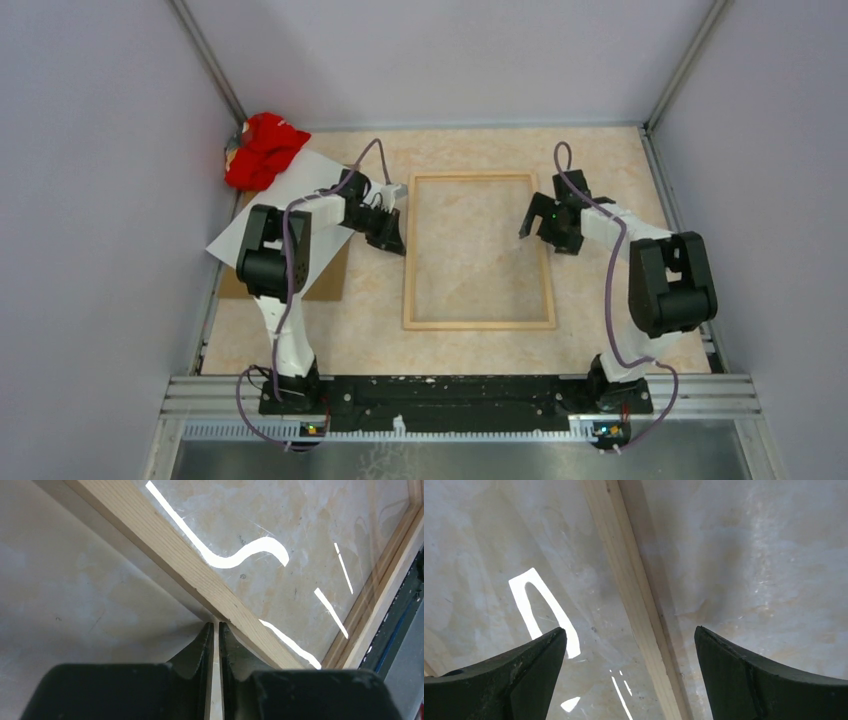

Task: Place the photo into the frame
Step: Adjust the photo frame at the center of the board.

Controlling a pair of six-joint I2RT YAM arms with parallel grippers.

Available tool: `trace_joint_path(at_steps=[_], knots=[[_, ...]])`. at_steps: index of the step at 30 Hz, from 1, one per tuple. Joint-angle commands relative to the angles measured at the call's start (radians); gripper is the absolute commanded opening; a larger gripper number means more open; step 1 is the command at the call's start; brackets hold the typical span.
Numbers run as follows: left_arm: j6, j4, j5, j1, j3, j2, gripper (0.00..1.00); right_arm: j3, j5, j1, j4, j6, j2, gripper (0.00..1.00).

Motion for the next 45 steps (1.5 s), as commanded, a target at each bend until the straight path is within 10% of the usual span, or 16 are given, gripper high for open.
trace_joint_path(at_steps=[1, 22, 32, 45], knots=[[0.008, 0.004, -0.086, -0.033, 0.033, 0.046, 0.15, -0.074, -0.130, 0.000, 0.109, 0.023, 0.035, 0.99], [0.034, -0.016, -0.067, -0.127, 0.079, 0.117, 0.14, -0.373, -0.905, -0.006, 0.789, 0.528, -0.400, 0.90], [0.038, -0.005, -0.065, -0.128, 0.048, 0.093, 0.13, -0.472, -0.963, 0.037, 1.205, 0.814, -0.403, 0.89], [0.065, -0.043, -0.082, -0.078, 0.063, 0.041, 0.13, -0.354, -0.940, 0.078, 1.079, 0.774, -0.401, 0.89]])
